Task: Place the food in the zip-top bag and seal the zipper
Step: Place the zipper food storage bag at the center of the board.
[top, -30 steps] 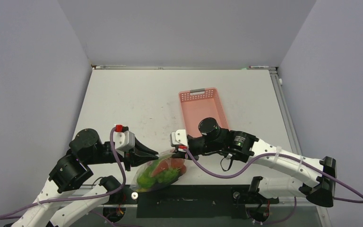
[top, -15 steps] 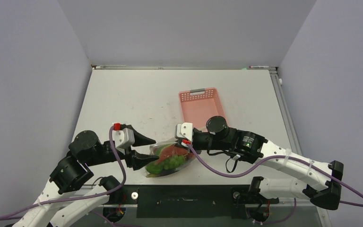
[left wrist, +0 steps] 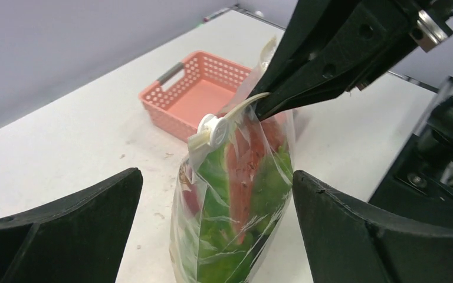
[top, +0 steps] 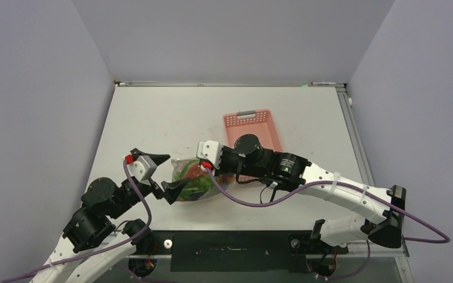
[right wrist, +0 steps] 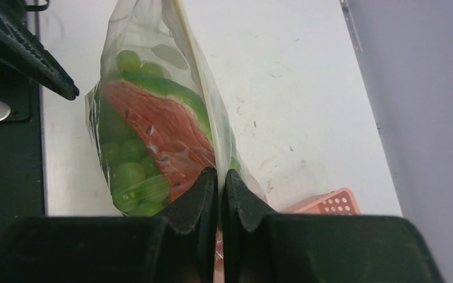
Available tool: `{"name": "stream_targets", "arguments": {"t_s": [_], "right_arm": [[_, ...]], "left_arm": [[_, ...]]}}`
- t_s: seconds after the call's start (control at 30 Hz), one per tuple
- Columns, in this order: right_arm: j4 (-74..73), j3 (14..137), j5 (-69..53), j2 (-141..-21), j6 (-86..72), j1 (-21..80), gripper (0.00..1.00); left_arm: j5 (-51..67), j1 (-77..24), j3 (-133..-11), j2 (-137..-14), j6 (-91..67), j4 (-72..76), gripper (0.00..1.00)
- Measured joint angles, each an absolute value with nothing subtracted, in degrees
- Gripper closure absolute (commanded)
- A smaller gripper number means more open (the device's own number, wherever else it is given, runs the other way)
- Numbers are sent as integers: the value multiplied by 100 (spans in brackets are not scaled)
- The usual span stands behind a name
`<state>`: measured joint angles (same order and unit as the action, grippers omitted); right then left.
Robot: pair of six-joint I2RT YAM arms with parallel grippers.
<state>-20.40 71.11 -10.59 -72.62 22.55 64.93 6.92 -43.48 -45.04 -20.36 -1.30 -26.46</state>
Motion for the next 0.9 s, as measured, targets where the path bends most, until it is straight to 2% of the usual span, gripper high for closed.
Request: {"name": "stream_targets", "arguments": {"t_s": [0.17, 0.47, 0.9], "right_arm": [[-1929, 7524, -624, -7819, 2534, 6493, 95], [-1404, 8267, -21, -9013, 3144, 6226, 95], [-134, 9570, 165, -10890, 3730, 5251, 95]], "left_arm": [[-384, -4348, -4322, -1691, -130, -2499, 4], [-1605, -4344, -4034, -1295, -178, -2408, 4], [-1752, -4233, -3913, -1133, -281, -2318, 4]]}}
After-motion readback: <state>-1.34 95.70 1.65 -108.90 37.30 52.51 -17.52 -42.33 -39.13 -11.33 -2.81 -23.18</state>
